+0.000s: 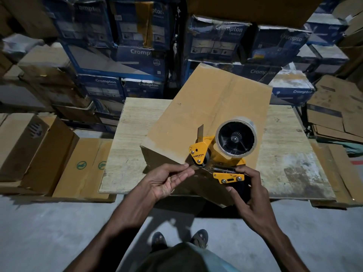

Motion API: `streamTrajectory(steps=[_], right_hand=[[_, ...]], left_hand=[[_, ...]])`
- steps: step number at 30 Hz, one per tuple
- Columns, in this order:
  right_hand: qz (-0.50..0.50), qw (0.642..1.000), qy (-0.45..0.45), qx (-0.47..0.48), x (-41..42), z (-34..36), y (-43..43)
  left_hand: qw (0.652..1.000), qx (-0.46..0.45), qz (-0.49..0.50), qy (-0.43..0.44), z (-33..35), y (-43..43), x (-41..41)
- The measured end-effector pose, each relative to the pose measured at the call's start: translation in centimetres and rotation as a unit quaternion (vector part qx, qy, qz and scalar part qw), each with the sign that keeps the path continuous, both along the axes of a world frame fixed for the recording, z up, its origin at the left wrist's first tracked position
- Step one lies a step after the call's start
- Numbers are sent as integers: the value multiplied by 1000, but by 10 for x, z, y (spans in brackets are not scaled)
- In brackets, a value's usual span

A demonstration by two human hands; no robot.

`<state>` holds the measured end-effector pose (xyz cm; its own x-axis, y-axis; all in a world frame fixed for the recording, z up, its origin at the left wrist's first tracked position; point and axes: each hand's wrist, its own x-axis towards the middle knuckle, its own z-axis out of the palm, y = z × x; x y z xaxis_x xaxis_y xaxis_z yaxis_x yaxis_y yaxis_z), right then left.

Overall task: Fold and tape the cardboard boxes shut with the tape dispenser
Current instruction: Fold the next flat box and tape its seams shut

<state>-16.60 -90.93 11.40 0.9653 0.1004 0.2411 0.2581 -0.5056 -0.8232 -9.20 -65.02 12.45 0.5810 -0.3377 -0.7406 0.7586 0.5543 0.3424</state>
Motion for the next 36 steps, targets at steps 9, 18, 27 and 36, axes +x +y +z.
streamTrajectory(steps=[9, 18, 27, 36], right_hand=[[71, 989, 14, -126, 4, -12, -2], [96, 971, -40, -213, 28, -1, 15], [72, 962, -95, -244, 32, -3, 8], [65, 963, -77, -248, 44, -14, 24]], left_hand=[[972, 186, -104, -94, -17, 26, 22], [943, 260, -158, -134, -22, 59, 53], [917, 313, -149, -196, -24, 151, 97], [912, 326, -131, -212, -27, 158, 108]])
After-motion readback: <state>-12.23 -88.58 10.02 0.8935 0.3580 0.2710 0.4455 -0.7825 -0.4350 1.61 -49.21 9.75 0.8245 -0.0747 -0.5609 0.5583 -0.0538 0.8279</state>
